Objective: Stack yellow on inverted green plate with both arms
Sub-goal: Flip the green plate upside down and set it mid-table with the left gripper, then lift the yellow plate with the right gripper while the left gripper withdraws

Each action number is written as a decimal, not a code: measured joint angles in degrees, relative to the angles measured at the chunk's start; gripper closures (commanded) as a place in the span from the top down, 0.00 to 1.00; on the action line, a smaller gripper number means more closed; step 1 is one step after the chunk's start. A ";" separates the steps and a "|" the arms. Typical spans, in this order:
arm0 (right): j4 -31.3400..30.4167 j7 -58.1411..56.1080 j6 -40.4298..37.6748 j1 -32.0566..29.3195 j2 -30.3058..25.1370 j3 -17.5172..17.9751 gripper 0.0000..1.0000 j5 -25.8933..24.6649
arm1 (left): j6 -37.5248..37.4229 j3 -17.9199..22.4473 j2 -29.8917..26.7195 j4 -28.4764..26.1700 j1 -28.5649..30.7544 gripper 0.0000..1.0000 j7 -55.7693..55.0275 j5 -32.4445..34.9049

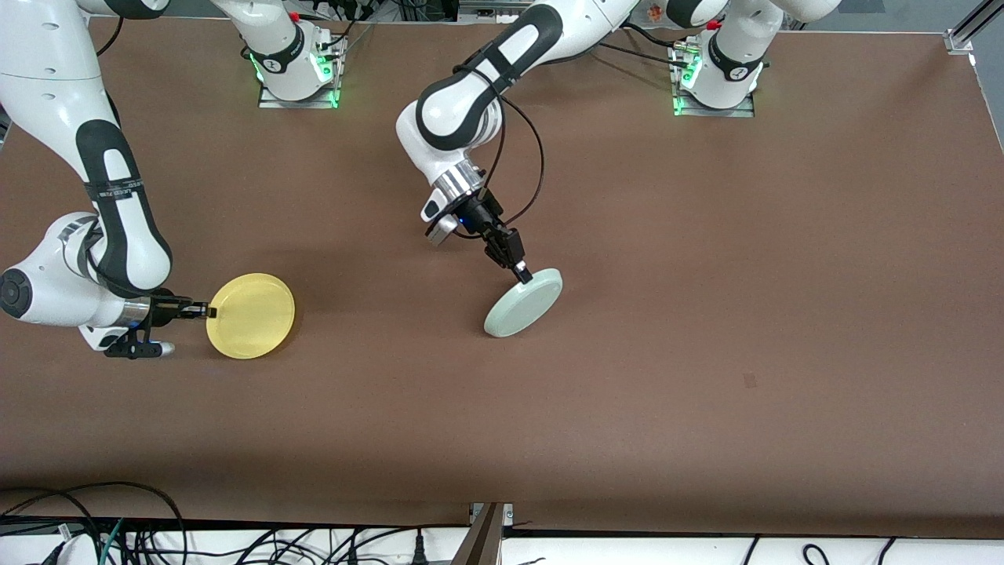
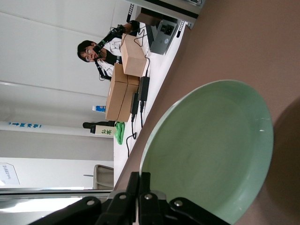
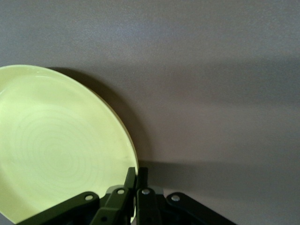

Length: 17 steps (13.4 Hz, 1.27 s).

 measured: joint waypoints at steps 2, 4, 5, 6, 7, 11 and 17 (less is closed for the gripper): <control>0.12 -0.20 0.00 0.00 0.00 0.03 0.00 0.02 | -2.30 -0.02 0.81 -0.02 -2.19 0.29 -2.69 0.00; 0.61 -0.44 -0.03 0.00 -0.04 0.10 0.00 0.02 | -3.12 -0.14 1.94 -0.04 -4.22 1.00 -4.64 -0.01; 1.33 -0.48 -0.50 0.01 -0.22 0.16 0.00 0.02 | -3.10 -0.29 2.60 -0.04 -5.13 1.00 -5.57 -0.01; 2.57 -0.48 -1.96 0.03 -0.69 0.20 0.00 0.02 | -3.05 -0.36 3.14 -0.04 -5.94 1.00 -6.99 -0.02; 4.24 -0.48 -4.36 0.04 -1.46 0.23 0.00 0.02 | -3.04 -0.48 3.49 -0.04 -6.70 1.00 -8.90 -0.39; 13.21 -0.48 -18.24 -0.05 -4.13 -0.03 0.00 0.03 | -3.07 -0.73 3.76 -0.02 -9.78 1.00 -20.65 -6.89; 21.66 -0.23 -29.85 0.35 -5.43 0.79 0.00 0.14 | 14.65 -0.28 3.80 0.14 -7.88 1.00 -40.58 -20.72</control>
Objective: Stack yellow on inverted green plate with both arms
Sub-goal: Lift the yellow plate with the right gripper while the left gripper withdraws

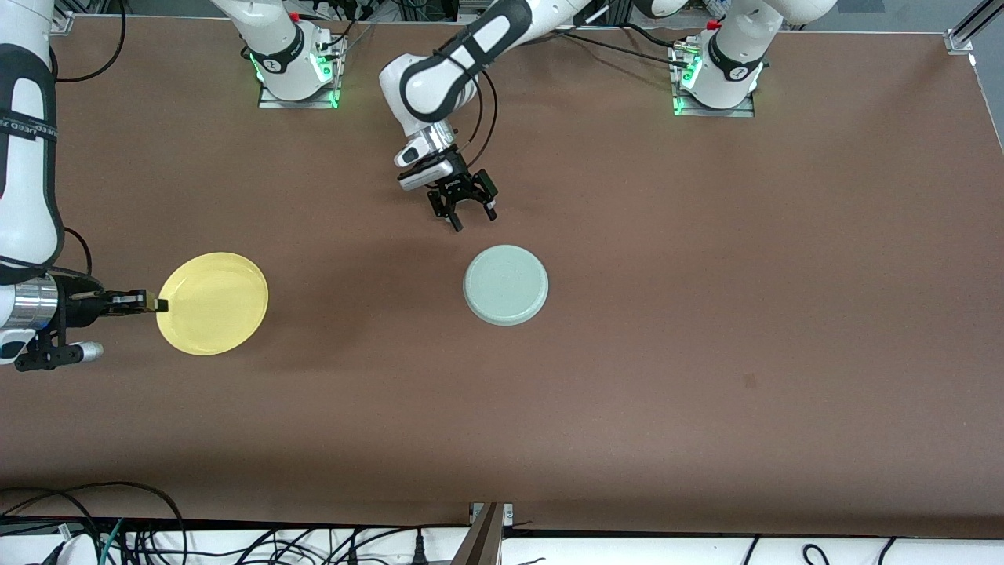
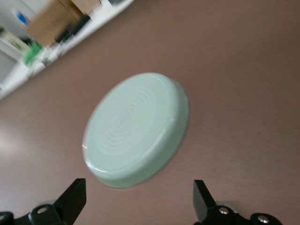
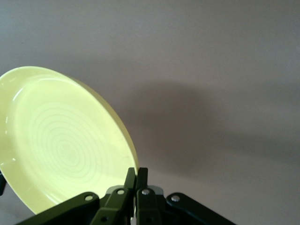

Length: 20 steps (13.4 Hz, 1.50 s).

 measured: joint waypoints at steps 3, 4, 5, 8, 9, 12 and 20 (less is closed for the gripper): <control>-0.01 5.09 -1.05 2.00 -0.35 2.02 0.00 0.10 | 4.42 -0.14 -0.37 2.27 6.40 1.00 -0.42 -8.75; -0.04 6.86 -1.04 2.81 -0.30 2.71 0.00 0.19 | 4.85 -0.64 -0.73 3.49 9.42 1.00 1.64 -12.49; -0.21 7.96 -0.98 3.63 -0.20 3.26 0.00 0.71 | 5.04 -0.96 -1.16 5.37 12.78 1.00 5.27 -17.99; -2.55 9.49 1.73 5.47 0.35 3.62 0.00 3.16 | 4.97 -1.14 -4.73 9.41 24.63 1.00 20.60 -32.51; -3.36 10.58 2.83 6.01 0.53 3.74 0.00 3.34 | 4.38 -1.35 -6.52 9.65 28.62 1.00 24.10 -34.92; -4.80 15.92 6.06 9.70 0.74 4.03 0.00 3.63 | -1.67 -2.21 -10.80 9.71 36.25 1.00 28.63 -38.58; -16.92 37.03 26.24 25.31 0.06 7.32 0.00 3.80 | -20.46 -2.07 -24.61 10.11 55.27 1.00 64.03 -47.94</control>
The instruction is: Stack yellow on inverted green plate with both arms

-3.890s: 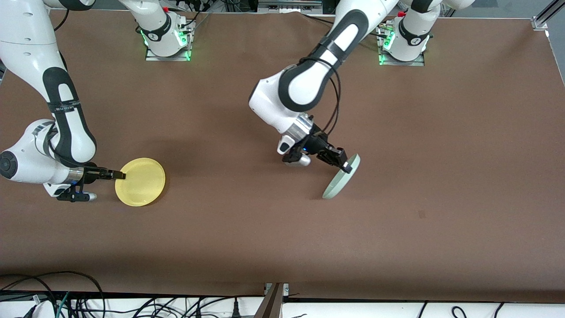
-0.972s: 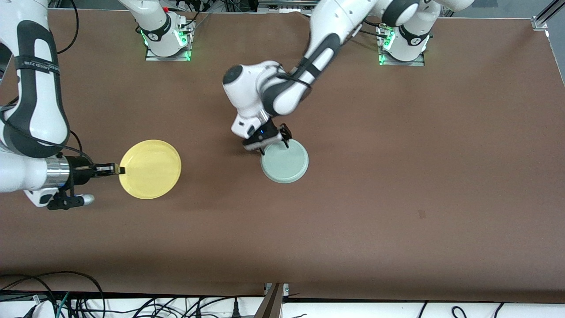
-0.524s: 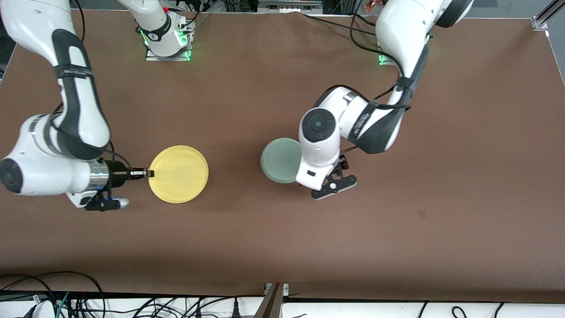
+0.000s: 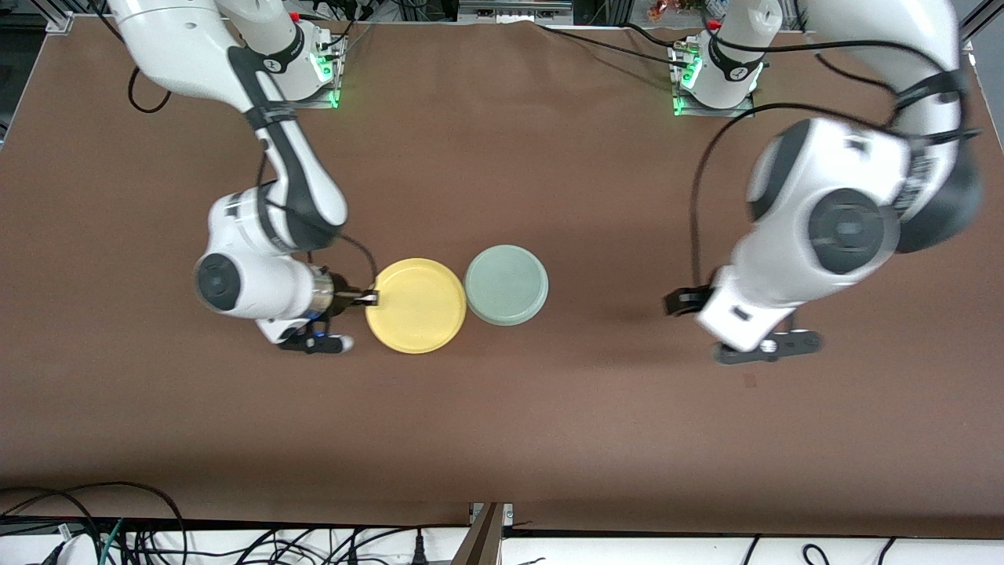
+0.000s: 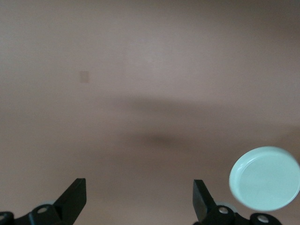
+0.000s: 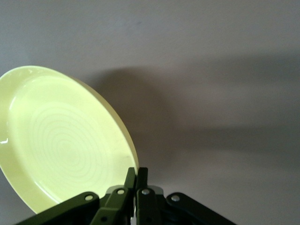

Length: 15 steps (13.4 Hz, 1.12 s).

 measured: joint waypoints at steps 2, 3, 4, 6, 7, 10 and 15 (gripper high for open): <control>-3.39 5.61 5.80 0.47 -0.59 4.61 0.00 0.00 | -3.91 0.04 -2.69 -0.04 2.48 1.00 5.18 -0.15; -4.42 7.71 7.68 1.06 -0.77 6.17 0.00 0.00 | -5.58 0.24 -4.13 -0.21 2.70 1.00 6.75 -0.16; -4.99 9.14 8.58 2.14 -0.84 6.85 0.00 0.00 | -6.67 0.73 -5.73 -0.95 2.63 1.00 8.27 -0.16; -5.99 11.38 10.28 4.80 -0.84 7.07 0.00 0.00 | -7.21 3.23 -9.42 -4.32 2.62 1.00 12.74 -0.16; -7.05 12.53 12.45 6.14 -0.80 7.08 0.00 0.00 | -6.32 4.81 -11.63 -7.09 2.97 1.00 15.45 -0.16; -9.86 14.97 18.40 9.39 0.22 7.09 0.00 0.00 | 1.14 7.74 -21.46 -21.35 4.22 1.00 19.23 -0.16; -10.09 15.17 20.00 10.12 1.53 6.97 0.00 0.00 | 3.97 8.00 -29.64 -31.63 4.26 1.00 19.33 -0.17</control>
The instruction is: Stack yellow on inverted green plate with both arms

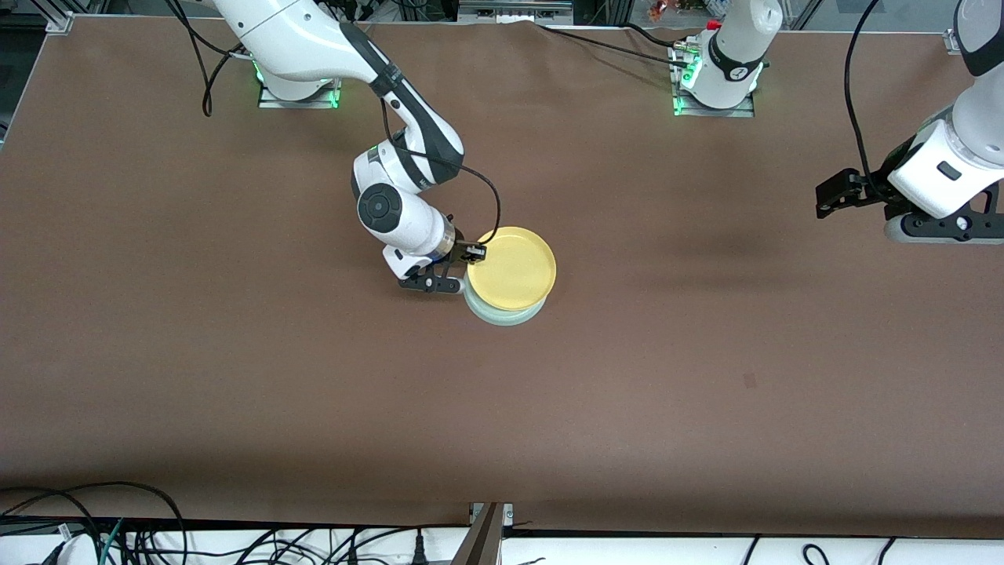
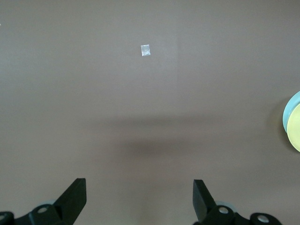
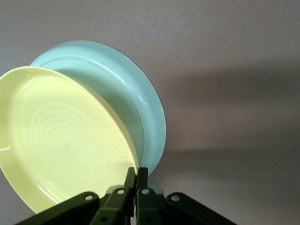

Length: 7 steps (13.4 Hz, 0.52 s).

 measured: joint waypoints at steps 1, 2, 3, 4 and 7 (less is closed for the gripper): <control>0.00 0.00 0.02 0.00 0.00 -0.08 0.02 0.00 | 0.03 0.08 0.06 -0.01 0.09 1.00 -0.02 0.00; 0.00 0.00 0.04 -0.01 0.00 -0.17 0.08 0.00 | 0.05 0.19 0.13 -0.05 0.24 1.00 -0.04 0.00; 0.00 0.00 0.04 -0.01 0.01 -0.26 0.10 0.00 | 0.11 0.30 0.20 -0.07 0.51 1.00 -0.06 0.00; -0.01 0.00 0.04 -0.03 0.03 -0.35 0.15 0.00 | 0.22 0.36 0.21 -0.07 0.90 1.00 -0.06 0.00; -0.01 0.04 0.10 -0.14 0.12 -0.77 1.00 0.00 | 0.89 0.36 0.12 0.05 1.67 1.00 -0.06 0.00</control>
